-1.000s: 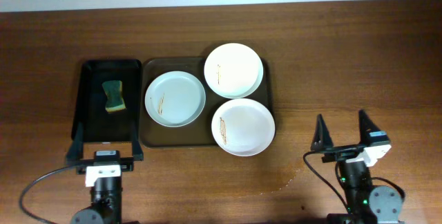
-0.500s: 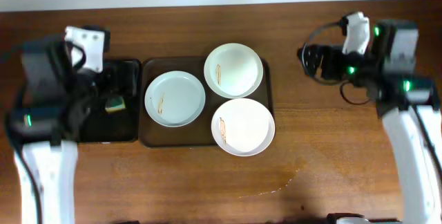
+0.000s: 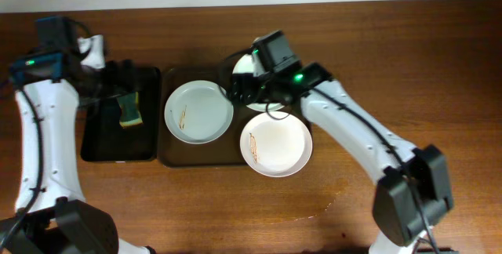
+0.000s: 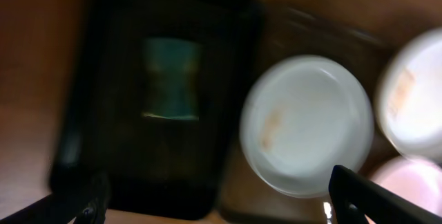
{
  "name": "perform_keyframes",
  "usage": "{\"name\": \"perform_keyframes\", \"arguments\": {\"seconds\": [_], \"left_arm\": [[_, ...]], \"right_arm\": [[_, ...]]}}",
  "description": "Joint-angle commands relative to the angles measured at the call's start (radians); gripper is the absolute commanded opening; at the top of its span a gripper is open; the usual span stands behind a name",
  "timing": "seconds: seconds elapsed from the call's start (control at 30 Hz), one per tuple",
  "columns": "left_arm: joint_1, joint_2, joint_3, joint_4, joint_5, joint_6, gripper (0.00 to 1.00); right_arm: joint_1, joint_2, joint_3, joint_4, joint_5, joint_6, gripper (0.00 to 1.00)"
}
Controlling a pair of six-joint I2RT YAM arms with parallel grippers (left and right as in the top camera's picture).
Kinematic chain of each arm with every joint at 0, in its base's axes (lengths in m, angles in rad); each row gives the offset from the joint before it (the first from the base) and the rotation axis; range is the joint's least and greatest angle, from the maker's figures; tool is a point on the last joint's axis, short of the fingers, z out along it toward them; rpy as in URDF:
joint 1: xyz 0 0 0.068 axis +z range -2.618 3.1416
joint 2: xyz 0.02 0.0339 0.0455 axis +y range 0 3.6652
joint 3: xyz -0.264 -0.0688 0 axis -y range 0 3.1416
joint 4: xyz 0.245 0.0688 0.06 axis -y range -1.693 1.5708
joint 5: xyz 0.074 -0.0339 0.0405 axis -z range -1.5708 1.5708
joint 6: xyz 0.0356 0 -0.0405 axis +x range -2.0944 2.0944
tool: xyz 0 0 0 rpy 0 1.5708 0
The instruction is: Clean dirty plates on tray and stack at the side
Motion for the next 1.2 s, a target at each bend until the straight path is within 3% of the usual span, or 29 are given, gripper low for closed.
{"name": "perform_keyframes", "arguments": {"seconds": [0.0,0.07,0.17,0.53,0.6,0.73,0.77,0.93,1.07,1.17], "left_arm": [[0.041,0.017,0.018,0.036,-0.108,-0.074,0.99],[0.042,0.030,0.018,0.043,-0.111,-0.074,0.99],[0.042,0.071,0.018,0.043,-0.111,-0.074,0.98],[0.042,0.183,0.018,0.062,-0.111,-0.074,0.98],[0.042,0.212,0.017,0.073,-0.111,-0.074,0.89],[0.040,0.259,0.016,0.109,-0.111,-0.073,0.46],[0.040,0.280,0.016,0.113,-0.111,-0.073,0.39],[0.040,0.384,0.011,0.124,-0.032,0.028,0.31],[0.040,0.491,0.011,0.156,-0.031,0.027,0.33],[0.040,0.520,0.011,0.182,-0.031,0.028,0.26]], "right_arm": [[0.047,0.100,0.026,0.057,0.108,0.060,0.72],[0.060,0.140,0.026,0.099,0.113,0.098,0.60],[0.065,0.206,0.026,0.127,0.139,0.151,0.52],[0.103,0.315,0.026,0.201,0.134,0.194,0.39],[0.103,0.328,0.026,0.217,0.130,0.209,0.28],[0.116,0.328,0.026,0.219,0.131,0.207,0.04],[0.119,0.328,0.026,0.204,0.130,0.204,0.04],[0.120,0.328,0.026,0.177,0.129,0.196,0.04],[0.120,0.328,0.026,0.179,0.130,0.196,0.04],[0.120,0.328,0.026,0.185,0.130,0.196,0.04]]}}
